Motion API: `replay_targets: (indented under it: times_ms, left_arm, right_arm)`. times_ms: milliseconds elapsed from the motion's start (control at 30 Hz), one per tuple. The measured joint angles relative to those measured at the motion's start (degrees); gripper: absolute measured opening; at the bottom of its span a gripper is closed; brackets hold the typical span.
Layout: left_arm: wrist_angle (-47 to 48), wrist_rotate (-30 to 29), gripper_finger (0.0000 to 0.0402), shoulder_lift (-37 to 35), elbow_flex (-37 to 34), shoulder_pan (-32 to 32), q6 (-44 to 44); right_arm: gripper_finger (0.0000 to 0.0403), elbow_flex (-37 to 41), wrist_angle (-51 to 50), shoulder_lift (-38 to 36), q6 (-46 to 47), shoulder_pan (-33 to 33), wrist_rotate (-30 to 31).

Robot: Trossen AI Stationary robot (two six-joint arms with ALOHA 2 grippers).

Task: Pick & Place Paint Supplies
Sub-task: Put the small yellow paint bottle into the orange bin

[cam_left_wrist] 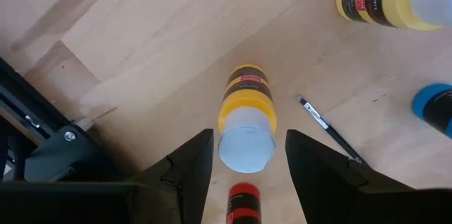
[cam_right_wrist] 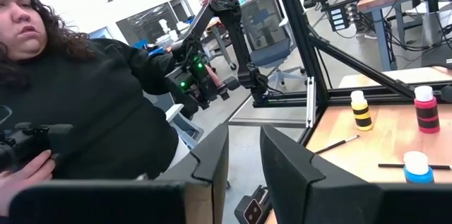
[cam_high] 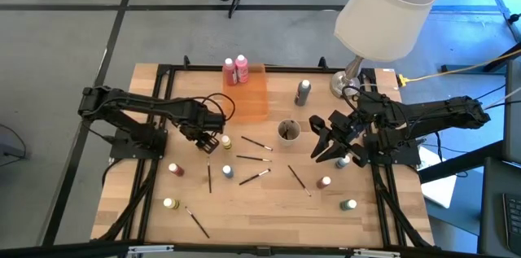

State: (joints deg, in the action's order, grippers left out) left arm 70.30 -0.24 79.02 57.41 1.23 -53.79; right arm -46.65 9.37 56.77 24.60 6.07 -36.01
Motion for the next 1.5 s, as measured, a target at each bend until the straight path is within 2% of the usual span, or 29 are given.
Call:
replay_targets:
  times_ms: [900,1133,1500]
  left_arm:
    - [-0.1,0.3,0.0174,2.6,0.0,0.0,0.5]
    - [-2.8,1.4,0.0174,2.5,-3.0,0.0,-0.3]
    - [-2.8,1.8,0.0174,2.5,-3.3,0.0,-0.1]
  right_arm:
    - [0.0087,0.0,-0.1,0.0,-0.1,0.0,0.0]
    - [0.0087,0.0,-0.2,0.0,-0.1,0.0,0.0]
    - [0.0087,0.0,-0.2,0.0,-0.1,-0.6,0.0]
